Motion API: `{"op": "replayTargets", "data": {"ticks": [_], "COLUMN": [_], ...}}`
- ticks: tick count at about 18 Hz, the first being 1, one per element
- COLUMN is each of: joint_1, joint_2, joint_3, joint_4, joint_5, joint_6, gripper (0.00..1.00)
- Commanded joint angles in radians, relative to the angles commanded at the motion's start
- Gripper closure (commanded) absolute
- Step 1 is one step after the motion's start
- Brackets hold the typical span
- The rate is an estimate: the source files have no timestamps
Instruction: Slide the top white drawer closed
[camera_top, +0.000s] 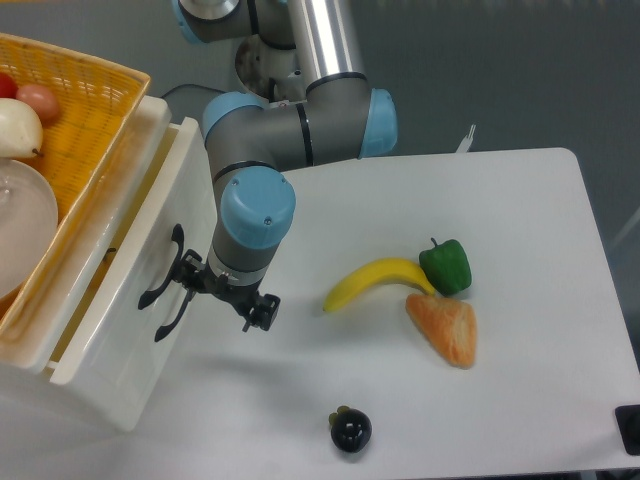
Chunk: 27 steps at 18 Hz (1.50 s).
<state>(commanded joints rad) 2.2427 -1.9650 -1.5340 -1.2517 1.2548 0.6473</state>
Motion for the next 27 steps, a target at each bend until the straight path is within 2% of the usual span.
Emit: {"op": "replayTargets", "data": {"ticks": [12,19,24,27], "joint_1": [-0.018,0.061,0.124,0.172], "joint_2": [0.0,-0.003,0.003,0.02], "joint_3": [0.009,0.038,0.041,0.044], "joint_4": [0.005,0.011,0.018,0.051], "joint_5": [-0.021,-0.051,-0.048,-0.048], "joint_6": [0.003,0.05,0.228,0.308], "gripper": [0.0,0.0,0.0,0.0]}}
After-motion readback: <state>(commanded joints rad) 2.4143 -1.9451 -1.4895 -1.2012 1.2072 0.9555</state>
